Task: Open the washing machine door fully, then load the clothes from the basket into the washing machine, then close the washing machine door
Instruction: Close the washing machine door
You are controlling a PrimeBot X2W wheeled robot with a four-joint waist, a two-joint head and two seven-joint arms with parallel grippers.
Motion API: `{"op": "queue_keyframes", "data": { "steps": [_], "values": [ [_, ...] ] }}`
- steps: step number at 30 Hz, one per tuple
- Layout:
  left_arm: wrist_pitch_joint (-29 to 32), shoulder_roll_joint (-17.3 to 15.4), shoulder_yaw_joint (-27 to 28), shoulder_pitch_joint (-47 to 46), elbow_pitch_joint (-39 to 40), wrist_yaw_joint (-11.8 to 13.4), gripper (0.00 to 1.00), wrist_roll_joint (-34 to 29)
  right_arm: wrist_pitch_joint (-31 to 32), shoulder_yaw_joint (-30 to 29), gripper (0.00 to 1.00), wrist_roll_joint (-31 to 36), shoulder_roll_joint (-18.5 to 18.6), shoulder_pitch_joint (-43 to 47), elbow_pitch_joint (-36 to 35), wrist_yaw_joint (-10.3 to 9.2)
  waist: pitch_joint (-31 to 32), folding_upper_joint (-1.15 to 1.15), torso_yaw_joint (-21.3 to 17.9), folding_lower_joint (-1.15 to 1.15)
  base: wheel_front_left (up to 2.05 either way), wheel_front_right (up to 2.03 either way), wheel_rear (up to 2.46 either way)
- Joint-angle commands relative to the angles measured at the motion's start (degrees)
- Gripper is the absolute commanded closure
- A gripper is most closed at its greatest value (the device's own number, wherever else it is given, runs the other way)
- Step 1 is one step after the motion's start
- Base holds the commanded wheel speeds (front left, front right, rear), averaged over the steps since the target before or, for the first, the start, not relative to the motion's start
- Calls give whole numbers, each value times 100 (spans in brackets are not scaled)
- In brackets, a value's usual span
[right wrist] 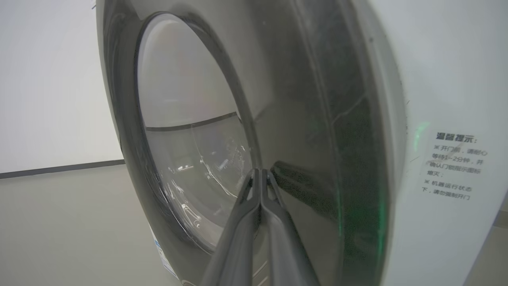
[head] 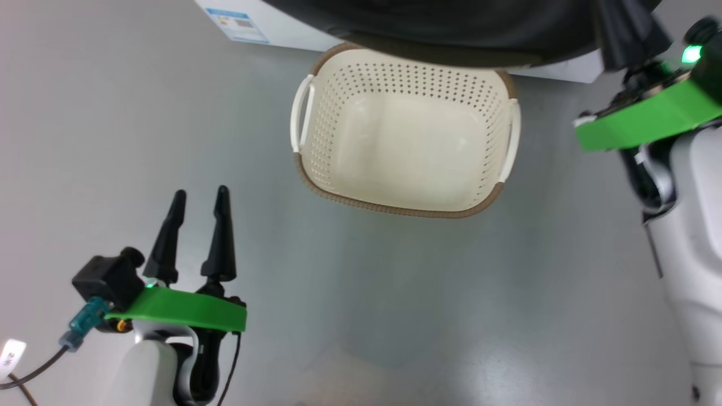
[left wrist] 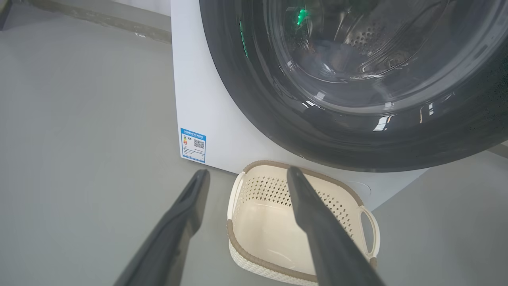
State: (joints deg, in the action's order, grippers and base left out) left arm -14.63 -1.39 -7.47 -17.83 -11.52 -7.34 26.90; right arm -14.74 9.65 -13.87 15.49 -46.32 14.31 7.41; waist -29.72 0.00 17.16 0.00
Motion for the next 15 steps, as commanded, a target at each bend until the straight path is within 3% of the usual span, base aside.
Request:
{"op": "queue_keyframes", "data": {
  "steps": [1,7,15],
  "values": [
    [-37,-149,112,-61,163,-14,0,64,-26,-18,100,39,17,-144,-57,8,-77,0,107,0,0,0,0],
    [-37,-149,4,-81,200,-14,0,211,-26,-40,100,200,382,-649,375,8,-140,0,245,0,0,0,0],
    [-37,-149,-77,-63,199,-14,0,330,-26,-471,100,422,559,-1001,795,8,-106,0,346,0,0,0,0]
  ]
}}
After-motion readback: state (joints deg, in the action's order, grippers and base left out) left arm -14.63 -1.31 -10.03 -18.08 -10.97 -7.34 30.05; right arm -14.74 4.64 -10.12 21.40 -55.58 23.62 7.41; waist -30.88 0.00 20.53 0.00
